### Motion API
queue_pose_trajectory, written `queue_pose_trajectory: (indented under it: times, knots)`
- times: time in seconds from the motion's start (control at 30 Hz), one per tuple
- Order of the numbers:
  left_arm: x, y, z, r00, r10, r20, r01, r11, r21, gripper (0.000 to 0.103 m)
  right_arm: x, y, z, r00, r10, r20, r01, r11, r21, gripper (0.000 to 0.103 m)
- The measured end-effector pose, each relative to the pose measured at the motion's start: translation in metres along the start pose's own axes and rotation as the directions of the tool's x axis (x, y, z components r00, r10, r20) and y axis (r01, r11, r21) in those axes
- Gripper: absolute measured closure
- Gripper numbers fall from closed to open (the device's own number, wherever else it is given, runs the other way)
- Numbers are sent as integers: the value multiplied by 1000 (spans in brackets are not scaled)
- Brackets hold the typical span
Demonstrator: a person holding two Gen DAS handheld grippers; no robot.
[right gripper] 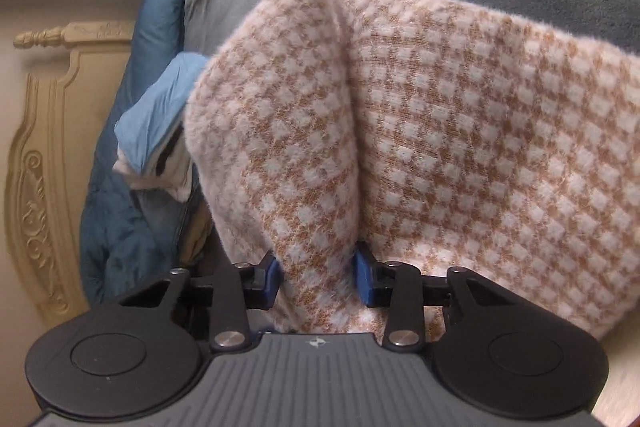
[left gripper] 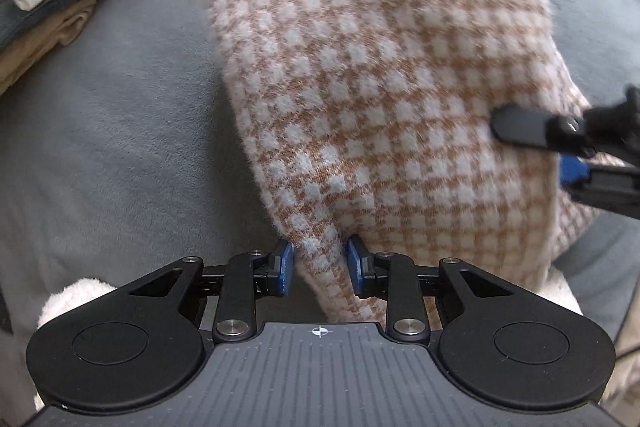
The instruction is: Fold clothes
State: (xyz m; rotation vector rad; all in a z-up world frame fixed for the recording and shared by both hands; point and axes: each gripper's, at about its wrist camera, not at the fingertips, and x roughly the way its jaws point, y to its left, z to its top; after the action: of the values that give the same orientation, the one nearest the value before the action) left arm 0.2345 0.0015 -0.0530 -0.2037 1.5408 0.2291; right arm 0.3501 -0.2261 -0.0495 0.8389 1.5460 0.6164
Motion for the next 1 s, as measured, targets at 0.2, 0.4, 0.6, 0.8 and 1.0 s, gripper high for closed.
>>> queue_pose_trajectory:
  times: [0.2, 0.4, 0.6, 0.8, 1.0]
  knots:
    - [14, -26, -10, 996, 87, -20, -89, 987, -136, 76, -3, -9, 15, 980, -64, -187, 53, 997, -62, 69]
    - [8, -26, -27, 996, 81, 34, -74, 983, -170, 75, -1, -1, 24, 968, -112, -224, 86, 989, -124, 69]
    - [-17, -6, -31, 991, -6, 130, 33, 978, -205, 74, -36, 85, 23, 954, -292, -70, 240, 883, -403, 69]
    - [-11, 12, -55, 952, -139, 272, 193, 964, -181, 73, -50, 200, 51, 932, -256, 257, 361, 722, -590, 38]
    - [-2, 40, -76, 879, -288, 381, 365, 919, -148, 69, 65, 213, 76, 895, -398, 199, 438, 703, -561, 32]
